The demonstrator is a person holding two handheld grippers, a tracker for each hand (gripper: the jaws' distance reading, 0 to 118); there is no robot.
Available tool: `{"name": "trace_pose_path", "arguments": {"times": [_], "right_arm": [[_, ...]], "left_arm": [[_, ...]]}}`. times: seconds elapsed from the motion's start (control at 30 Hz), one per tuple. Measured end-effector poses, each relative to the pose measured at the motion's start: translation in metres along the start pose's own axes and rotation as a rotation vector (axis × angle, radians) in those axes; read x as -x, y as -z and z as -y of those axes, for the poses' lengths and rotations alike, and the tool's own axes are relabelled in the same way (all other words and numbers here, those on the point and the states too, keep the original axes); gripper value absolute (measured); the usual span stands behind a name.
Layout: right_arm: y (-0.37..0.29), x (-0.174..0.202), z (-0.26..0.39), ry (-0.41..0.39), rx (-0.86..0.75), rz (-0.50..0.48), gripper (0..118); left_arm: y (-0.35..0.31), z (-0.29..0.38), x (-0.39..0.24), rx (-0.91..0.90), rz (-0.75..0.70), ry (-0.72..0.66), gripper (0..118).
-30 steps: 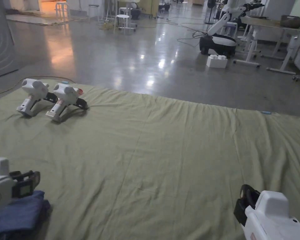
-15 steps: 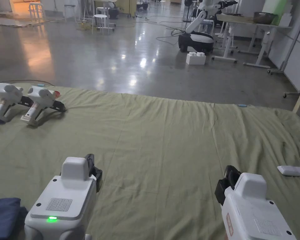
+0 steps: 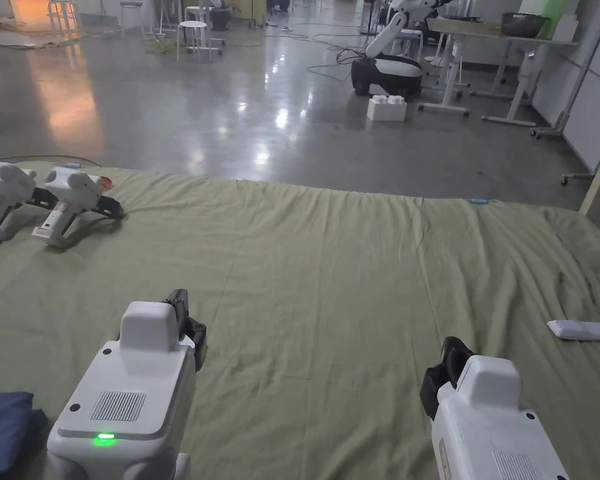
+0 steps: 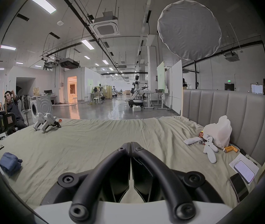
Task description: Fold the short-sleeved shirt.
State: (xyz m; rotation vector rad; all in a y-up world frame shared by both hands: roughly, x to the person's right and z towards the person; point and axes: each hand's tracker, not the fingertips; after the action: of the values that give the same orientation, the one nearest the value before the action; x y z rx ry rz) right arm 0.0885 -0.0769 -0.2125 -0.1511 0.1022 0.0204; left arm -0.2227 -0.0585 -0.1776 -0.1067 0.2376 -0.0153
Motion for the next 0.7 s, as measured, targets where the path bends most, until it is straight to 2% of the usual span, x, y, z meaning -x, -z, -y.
{"name": "trace_pose_path", "arguments": {"times": [0.27, 0.37, 0.47, 0.57, 0.7], "right_arm": [[-0.004, -0.005, -0.003, 0.029, -0.005, 0.029, 0], [-0.008, -0.004, -0.006, -0.016, -0.021, 0.05, 0], [-0.006, -0.006, -0.009, 0.015, -0.002, 0.028, 0], [-0.007, -0.005, -0.009, 0.009, -0.007, 0.034, 0], [-0.003, -0.003, -0.013, -0.013, -0.01, 0.025, 0]], "left_arm": [[-0.006, 0.0, -0.004, 0.003, 0.006, -0.01, 0], [-0.012, -0.002, -0.009, 0.016, 0.009, -0.001, 0], [-0.016, -0.003, -0.012, 0.007, 0.014, -0.014, 0], [-0.014, -0.004, -0.013, -0.008, 0.025, -0.027, 0], [-0.01, -0.007, -0.016, -0.01, -0.003, 0.022, 2]]}}
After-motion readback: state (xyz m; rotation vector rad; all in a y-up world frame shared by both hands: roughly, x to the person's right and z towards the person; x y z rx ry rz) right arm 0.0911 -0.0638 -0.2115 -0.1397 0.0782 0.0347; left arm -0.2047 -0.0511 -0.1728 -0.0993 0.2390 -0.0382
